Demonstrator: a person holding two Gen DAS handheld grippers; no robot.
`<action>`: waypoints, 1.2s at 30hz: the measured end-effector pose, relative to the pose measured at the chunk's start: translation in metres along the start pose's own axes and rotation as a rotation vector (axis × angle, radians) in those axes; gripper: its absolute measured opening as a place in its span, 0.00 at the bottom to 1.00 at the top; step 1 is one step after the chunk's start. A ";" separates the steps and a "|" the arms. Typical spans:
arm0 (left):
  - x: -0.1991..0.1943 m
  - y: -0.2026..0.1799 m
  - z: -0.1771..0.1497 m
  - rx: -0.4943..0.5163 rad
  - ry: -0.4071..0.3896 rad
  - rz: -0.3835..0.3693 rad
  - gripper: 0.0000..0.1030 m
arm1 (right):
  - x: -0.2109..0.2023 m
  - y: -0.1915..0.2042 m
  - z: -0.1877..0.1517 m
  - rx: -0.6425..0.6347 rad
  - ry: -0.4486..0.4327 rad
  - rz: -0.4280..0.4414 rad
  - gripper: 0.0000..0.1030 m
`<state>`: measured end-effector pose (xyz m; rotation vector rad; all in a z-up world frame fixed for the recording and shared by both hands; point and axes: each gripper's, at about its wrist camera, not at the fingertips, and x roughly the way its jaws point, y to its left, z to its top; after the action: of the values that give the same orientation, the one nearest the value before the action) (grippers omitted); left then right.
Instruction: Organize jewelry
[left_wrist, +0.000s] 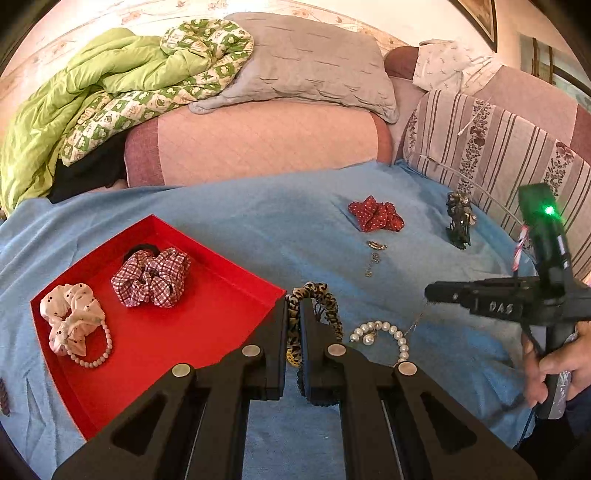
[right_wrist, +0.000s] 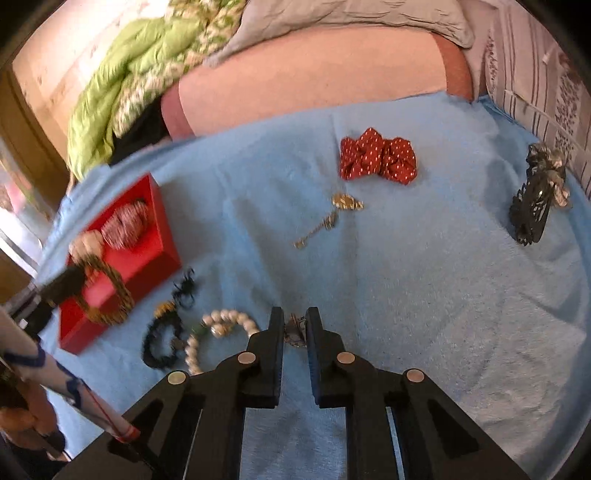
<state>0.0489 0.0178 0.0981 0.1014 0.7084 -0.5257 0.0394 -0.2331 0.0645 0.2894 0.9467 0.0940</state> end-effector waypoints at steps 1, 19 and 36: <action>-0.001 0.000 0.001 -0.001 -0.002 0.001 0.06 | -0.002 0.001 0.001 0.005 -0.015 0.011 0.12; -0.016 0.036 0.005 -0.061 -0.036 0.064 0.06 | -0.023 0.032 0.020 0.010 -0.159 0.124 0.12; -0.020 0.118 -0.005 -0.225 -0.003 0.196 0.06 | -0.001 0.104 0.033 -0.024 -0.158 0.251 0.12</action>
<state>0.0914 0.1303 0.0970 -0.0401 0.7413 -0.2561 0.0701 -0.1407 0.1134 0.3874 0.7492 0.3086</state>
